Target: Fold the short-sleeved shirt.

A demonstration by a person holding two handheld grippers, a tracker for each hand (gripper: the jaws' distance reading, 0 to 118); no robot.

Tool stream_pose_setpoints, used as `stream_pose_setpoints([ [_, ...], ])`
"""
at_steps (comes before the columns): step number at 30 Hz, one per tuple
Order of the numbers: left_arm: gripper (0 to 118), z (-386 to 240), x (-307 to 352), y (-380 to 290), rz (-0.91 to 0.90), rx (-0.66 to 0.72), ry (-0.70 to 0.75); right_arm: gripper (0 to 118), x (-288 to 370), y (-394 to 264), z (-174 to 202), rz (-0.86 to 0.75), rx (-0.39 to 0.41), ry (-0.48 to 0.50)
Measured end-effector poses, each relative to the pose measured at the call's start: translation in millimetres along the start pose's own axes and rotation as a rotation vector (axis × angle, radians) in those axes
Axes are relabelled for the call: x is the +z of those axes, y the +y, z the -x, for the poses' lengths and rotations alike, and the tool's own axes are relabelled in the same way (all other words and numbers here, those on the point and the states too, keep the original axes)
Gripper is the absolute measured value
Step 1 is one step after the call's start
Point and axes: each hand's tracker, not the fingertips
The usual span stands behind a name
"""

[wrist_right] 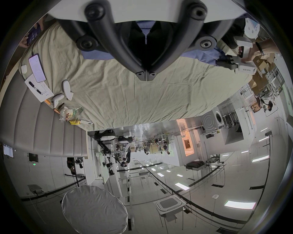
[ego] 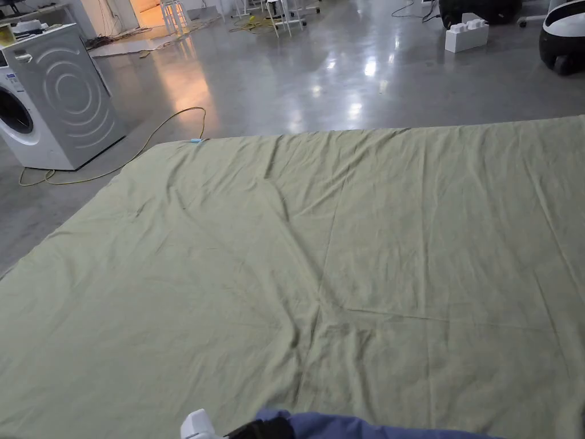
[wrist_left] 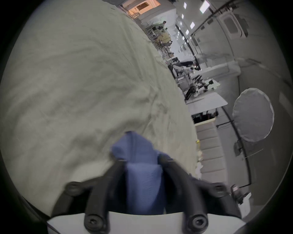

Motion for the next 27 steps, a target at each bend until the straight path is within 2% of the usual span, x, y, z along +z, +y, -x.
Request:
stream_pose_setpoints([
  [2,17,0,-4,-5,0.005,-0.025,0.073,0,-2,-1,3,0.012,0.011,-0.002],
  [4,14,0,7,-4,-0.045,0.021,0.026,0,0,0,4,0.019,0.032,-0.001],
  [10,13,-17,62,34,-0.202,0.009,0.027,0,0,-1,2,0.034,0.039,-0.004],
  [13,13,-20,95,62,-0.285,-0.113,0.124,0,1,-4,-3,0.037,0.011,-0.008],
  [15,13,-29,108,72,-0.275,-0.182,0.194,0,1,-6,-6,0.040,-0.019,0.001],
  [17,13,-50,109,65,-0.260,-0.278,0.198,0,0,-7,-7,0.046,-0.032,0.004],
  [21,13,-109,70,13,-0.200,-0.377,0.077,0,-1,-8,-5,0.057,-0.035,0.000],
  [25,13,-153,-12,-65,-0.026,-0.425,0.087,0,3,-5,1,0.049,-0.029,0.009],
  [27,13,-158,-45,-96,0.005,-0.424,0.085,0,8,-5,4,0.045,-0.017,-0.007],
])
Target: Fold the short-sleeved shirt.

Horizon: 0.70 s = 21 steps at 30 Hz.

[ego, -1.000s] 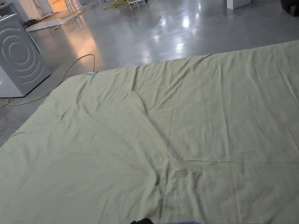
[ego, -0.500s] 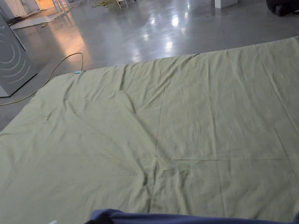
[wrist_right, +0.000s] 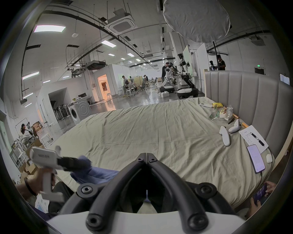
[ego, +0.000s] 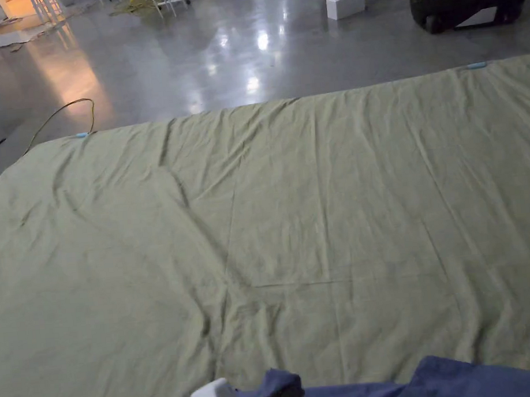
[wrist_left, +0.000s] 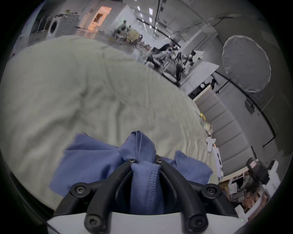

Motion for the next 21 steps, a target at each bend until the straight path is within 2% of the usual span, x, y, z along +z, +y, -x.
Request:
stream_pose_setpoints([
  [3,20,-28,-35,-22,0.046,-0.034,-0.011,0,8,-10,-8,0.010,-0.003,-0.001],
  [4,27,-35,-40,-24,0.065,-0.057,-0.028,0,8,-12,-9,0.017,0.001,-0.001],
  [6,66,-45,-38,-24,0.062,-0.118,-0.116,0,8,-17,-12,0.040,0.013,-0.017],
  [7,90,-48,-32,-18,0.031,-0.131,-0.134,0,8,-20,-14,0.048,0.010,-0.024],
  [8,102,-49,-25,-12,0.002,-0.132,-0.137,0,9,-21,-16,0.053,0.000,-0.028],
  [9,105,-49,-18,-7,-0.022,-0.130,-0.135,0,8,-31,-23,0.054,-0.011,-0.029],
  [11,96,-33,2,9,-0.057,-0.041,-0.125,0,9,-36,-28,0.052,-0.048,-0.027],
  [12,85,-26,9,13,-0.072,0.000,-0.128,0,9,-37,-30,0.053,-0.061,-0.024],
  [14,37,-8,15,14,-0.087,0.107,-0.104,0,9,-38,-29,0.055,-0.076,-0.025],
  [15,11,-4,12,10,-0.073,0.109,-0.086,0,8,-39,-30,0.059,-0.082,-0.025],
  [16,5,-2,5,4,-0.056,0.090,-0.080,0,7,-40,-31,0.062,-0.087,-0.025],
  [21,5,-3,-58,-41,0.181,0.121,-0.132,0,7,-42,-28,0.076,-0.088,-0.018],
])
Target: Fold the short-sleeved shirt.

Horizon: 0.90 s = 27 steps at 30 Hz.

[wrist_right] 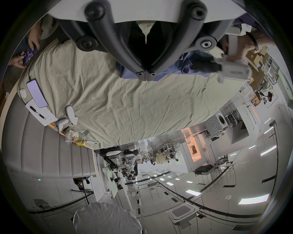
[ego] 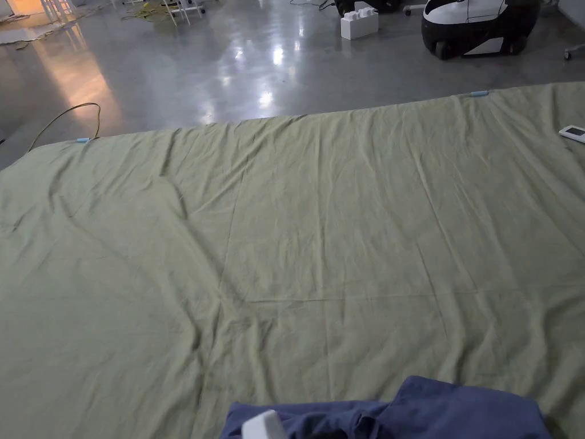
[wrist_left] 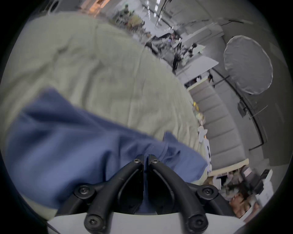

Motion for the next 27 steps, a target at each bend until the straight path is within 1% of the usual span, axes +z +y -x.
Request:
stream_pose_setpoints([
  [1,4,-2,-18,-10,0.051,-0.035,0.006,0,1,0,1,0.002,0.006,0.002],
  [3,2,-6,-30,-22,0.024,-0.152,0.037,0,2,0,2,0.004,0.014,0.000],
  [4,2,-7,-26,-15,-0.002,-0.174,0.051,0,1,1,4,0.006,0.018,0.001],
  [5,2,-8,-20,-6,0.036,-0.083,0.045,0,2,1,4,0.007,0.021,0.002],
  [6,2,-8,-13,-1,0.029,-0.049,0.037,0,2,0,4,0.008,0.023,0.003],
  [8,4,-10,15,7,-0.046,-0.112,0.006,0,0,0,3,0.012,0.025,0.009],
  [9,11,-7,31,16,-0.095,-0.127,0.002,0,0,0,3,0.013,0.028,0.007],
  [10,34,1,52,25,-0.152,-0.116,-0.007,0,0,0,2,0.012,0.032,0.000],
  [12,50,21,84,43,-0.228,-0.031,-0.026,0,-2,0,2,0.013,0.018,0.007],
  [13,67,35,98,52,-0.254,0.028,-0.044,0,-4,-1,1,0.017,0.005,0.016],
  [14,89,50,107,59,-0.270,0.078,-0.042,0,-6,-2,0,0.018,-0.002,0.020],
  [15,103,64,111,63,-0.281,0.108,-0.037,0,-8,-3,0,0.020,-0.005,0.022],
  [16,107,78,113,65,-0.294,0.148,-0.016,0,-9,-3,1,0.024,-0.006,0.023],
  [17,107,95,111,69,-0.270,0.193,0.017,0,-10,-4,2,0.027,-0.005,0.022],
  [18,106,106,104,68,-0.238,0.234,0.021,0,-11,-4,3,0.029,-0.002,0.023],
  [19,105,117,95,65,-0.211,0.279,-0.004,0,-10,-3,5,0.029,0.001,0.029],
  [20,101,126,84,61,-0.176,0.324,-0.047,0,-10,-2,7,0.032,0.004,0.038],
  [21,91,128,73,57,-0.156,0.356,-0.096,0,-10,-2,9,0.036,0.011,0.044],
  [22,67,131,62,50,-0.136,0.400,-0.147,0,-9,-2,11,0.039,0.025,0.045],
  [23,41,128,56,44,-0.138,0.416,-0.131,0,-8,-2,13,0.042,0.043,0.042],
  [24,16,126,52,41,-0.139,0.384,-0.069,0,-7,-2,12,0.045,0.056,0.040],
  [26,16,123,52,34,-0.174,0.382,-0.087,0,-6,-3,12,0.049,0.072,0.037],
  [27,16,125,59,36,-0.201,0.422,-0.107,0,-6,-3,12,0.052,0.074,0.035],
])
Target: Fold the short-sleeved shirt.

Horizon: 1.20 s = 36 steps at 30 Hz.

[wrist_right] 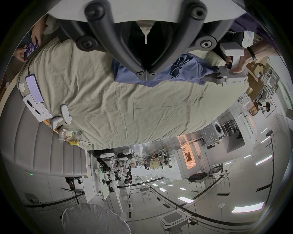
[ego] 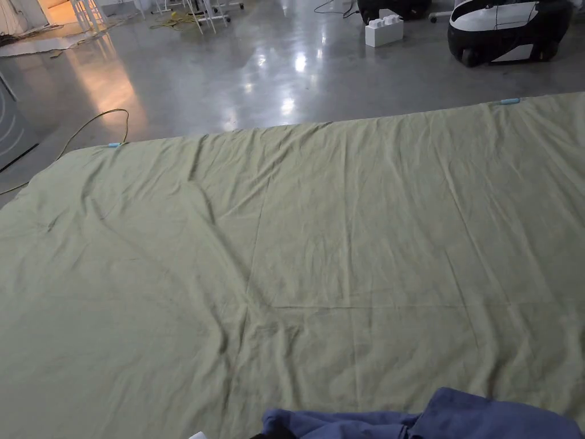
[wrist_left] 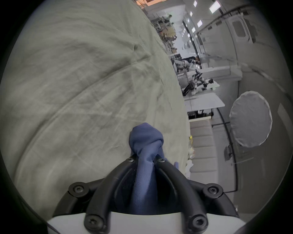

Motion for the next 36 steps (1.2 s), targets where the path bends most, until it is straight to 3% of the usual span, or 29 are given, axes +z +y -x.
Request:
stream_pose_setpoints([
  [6,15,-27,74,39,-0.189,-0.063,-0.066,0,-4,0,-4,-0.001,-0.035,0.004],
  [11,16,-80,116,56,-0.248,-0.321,0.054,0,-11,-1,-6,-0.009,-0.073,0.028],
  [16,16,-138,58,-14,-0.141,-0.456,-0.033,0,-10,-1,-3,-0.012,-0.068,0.031],
  [20,16,-168,-27,-94,0.037,-0.704,0.108,0,1,1,-1,-0.022,-0.044,0.009],
  [21,17,-168,-43,-108,0.093,-0.712,0.099,0,4,1,-1,-0.023,-0.041,-0.004],
  [22,22,-167,-57,-119,0.120,-0.696,0.089,0,7,0,-3,-0.022,-0.042,-0.015],
  [23,36,-166,-67,-129,0.129,-0.661,0.079,0,10,-3,-5,-0.022,-0.048,-0.025],
  [25,75,-166,-76,-131,0.174,-0.610,-0.012,0,15,-8,-11,-0.009,-0.067,-0.041],
  [26,82,-170,-69,-126,0.176,-0.579,-0.047,0,17,-11,-14,-0.001,-0.069,-0.052],
  [28,84,-175,-53,-115,0.093,-0.584,-0.057,0,21,-15,-18,0.005,-0.072,-0.071],
  [30,80,-173,-34,-98,0.049,-0.578,-0.058,0,22,-19,-24,0.010,-0.094,-0.077],
  [31,69,-167,-27,-91,0.024,-0.541,-0.028,0,22,-20,-26,0.014,-0.105,-0.081],
  [32,44,-159,-24,-86,0.027,-0.493,-0.003,0,22,-21,-27,0.014,-0.107,-0.087],
  [33,6,-151,-26,-83,0.035,-0.458,-0.003,0,23,-20,-27,0.012,-0.106,-0.094],
  [34,1,-144,-32,-85,0.059,-0.420,-0.023,0,23,-20,-27,0.010,-0.106,-0.098],
  [36,1,-133,-46,-93,0.151,-0.407,-0.053,0,23,-19,-27,0.008,-0.110,-0.098],
])
